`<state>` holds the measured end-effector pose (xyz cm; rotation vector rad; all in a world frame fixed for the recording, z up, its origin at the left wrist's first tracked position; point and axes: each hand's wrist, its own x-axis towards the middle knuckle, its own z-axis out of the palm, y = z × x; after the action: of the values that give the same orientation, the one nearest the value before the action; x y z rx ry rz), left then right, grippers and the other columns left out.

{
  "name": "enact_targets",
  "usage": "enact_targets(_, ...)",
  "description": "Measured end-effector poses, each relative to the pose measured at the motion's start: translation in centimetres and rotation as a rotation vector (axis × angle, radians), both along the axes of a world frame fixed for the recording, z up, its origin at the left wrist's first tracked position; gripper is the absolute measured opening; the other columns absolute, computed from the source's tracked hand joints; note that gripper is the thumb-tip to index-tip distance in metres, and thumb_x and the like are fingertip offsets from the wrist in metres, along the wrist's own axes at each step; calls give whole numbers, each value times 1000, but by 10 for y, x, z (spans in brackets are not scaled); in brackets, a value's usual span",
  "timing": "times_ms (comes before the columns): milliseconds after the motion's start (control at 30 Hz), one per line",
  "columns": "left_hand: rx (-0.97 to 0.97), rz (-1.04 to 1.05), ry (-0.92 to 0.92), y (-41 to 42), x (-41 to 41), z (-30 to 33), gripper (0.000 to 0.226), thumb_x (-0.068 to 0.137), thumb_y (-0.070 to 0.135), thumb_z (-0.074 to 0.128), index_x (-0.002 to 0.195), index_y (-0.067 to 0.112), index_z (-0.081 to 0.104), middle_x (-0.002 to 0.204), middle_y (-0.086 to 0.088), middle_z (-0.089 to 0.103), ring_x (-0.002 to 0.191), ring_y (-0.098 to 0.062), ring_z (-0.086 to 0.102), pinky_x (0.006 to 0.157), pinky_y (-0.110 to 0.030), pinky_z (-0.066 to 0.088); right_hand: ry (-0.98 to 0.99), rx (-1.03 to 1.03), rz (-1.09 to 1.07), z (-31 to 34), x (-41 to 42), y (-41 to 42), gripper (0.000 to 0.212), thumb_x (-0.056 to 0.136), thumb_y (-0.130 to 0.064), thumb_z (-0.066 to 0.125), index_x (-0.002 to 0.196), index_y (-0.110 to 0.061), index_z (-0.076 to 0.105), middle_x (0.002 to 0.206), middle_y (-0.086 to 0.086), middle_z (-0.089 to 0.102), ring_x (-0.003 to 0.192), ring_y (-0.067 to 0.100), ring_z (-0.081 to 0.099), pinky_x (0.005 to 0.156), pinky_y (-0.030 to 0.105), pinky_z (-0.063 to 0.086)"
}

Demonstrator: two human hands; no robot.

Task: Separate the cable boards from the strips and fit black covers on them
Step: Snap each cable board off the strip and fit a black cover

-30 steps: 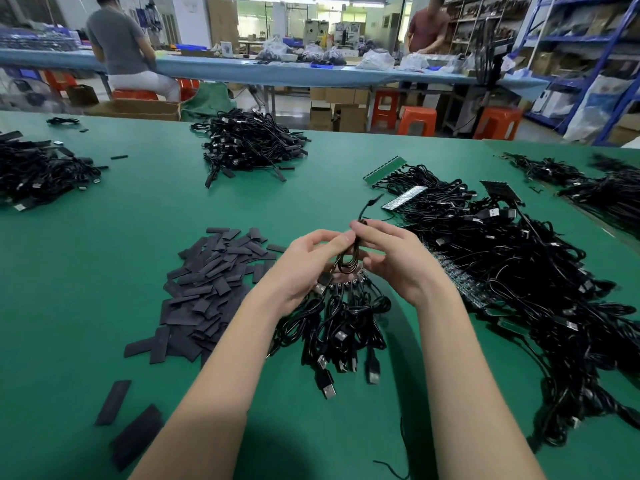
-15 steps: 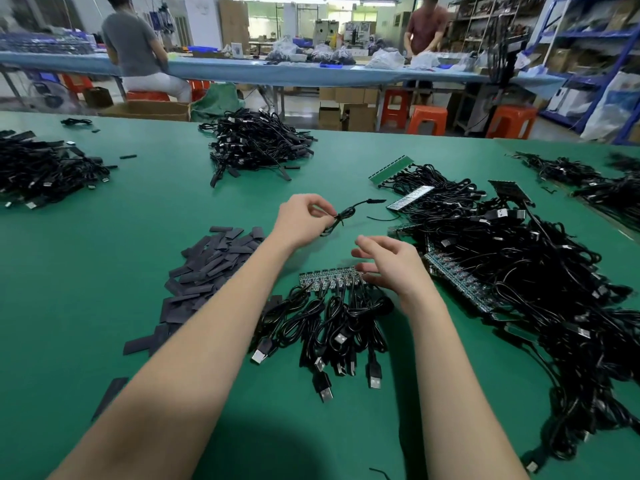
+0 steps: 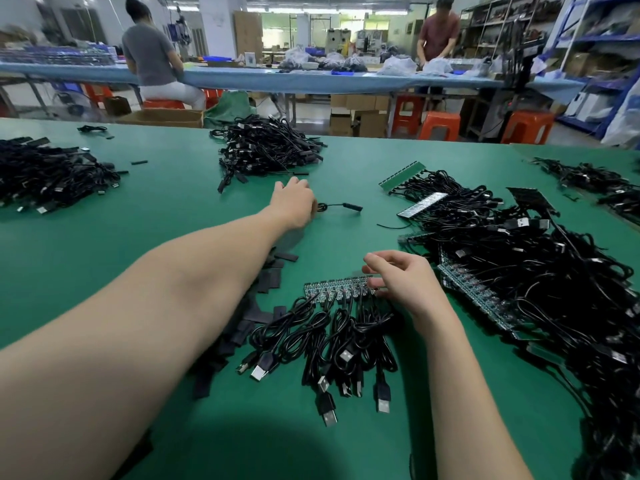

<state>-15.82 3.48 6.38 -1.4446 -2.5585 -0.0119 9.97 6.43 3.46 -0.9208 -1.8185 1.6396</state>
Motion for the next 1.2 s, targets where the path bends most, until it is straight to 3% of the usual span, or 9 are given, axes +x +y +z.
enact_targets(300,-31,79,-237,-2,19,-10,36,95,20,49,130,18,56,132,-11,53,120,-33,53,99,-45,44,-51,113,-38,-1,-1,-2,11,90,-30,69,83,-23,74,78,-9,77,72,11,71,76,32,57)
enact_targets(467,206,42,-494,-15,66,0,23,96,31,54,113,21,66,124,-6,66,116,-27,59,103,-40,47,-264,274,-94,4,1,0,12,88,-33,65,85,-25,73,84,-3,76,88,16,71,86,30,54)
enact_targets(600,200,94,-594,-42,110,-15,29,100,34,47,109,18,68,117,-10,68,106,-30,62,98,-41,50,-415,333,-123,8,2,6,9,86,-34,65,83,-27,69,97,1,75,100,23,66,92,32,52)
enact_targets(733,169,122,-479,-51,141,-28,29,103,34,40,95,15,59,112,-14,67,105,-33,61,88,-38,47,-362,130,-83,2,2,14,7,84,-24,67,85,-18,70,91,11,76,93,29,72,92,42,57)
enact_targets(800,226,121,-489,-51,146,-30,33,104,36,40,90,12,57,106,-18,68,101,-36,61,86,-39,49,-305,10,-75,1,4,14,10,86,-18,70,94,-13,72,76,7,75,68,19,71,69,30,56)
enact_targets(900,320,153,-537,-50,147,-33,44,105,42,40,83,8,58,94,-19,68,88,-37,62,79,-39,49,-208,-101,-65,3,9,9,10,86,-17,78,93,-11,73,57,-3,67,39,2,54,38,15,36)
enact_targets(967,423,185,-550,-48,149,-33,52,104,48,41,70,11,55,80,-13,65,79,-35,59,70,-36,45,-134,-155,-29,6,12,6,14,83,-17,82,93,-10,75,53,-4,62,39,2,50,38,14,35)
enact_targets(1067,614,184,-630,-44,152,-32,65,102,51,43,51,12,47,55,-5,53,63,-31,55,55,-32,35,-47,-261,47,12,14,2,19,78,-19,85,94,-10,77,71,2,68,60,9,56,53,16,46)
enact_targets(1200,790,153,-652,-42,158,-30,73,102,51,45,41,13,33,37,4,37,45,-19,48,44,-28,26,8,-355,108,14,16,3,22,76,-19,85,95,-12,77,72,-2,70,60,8,59,55,16,50)
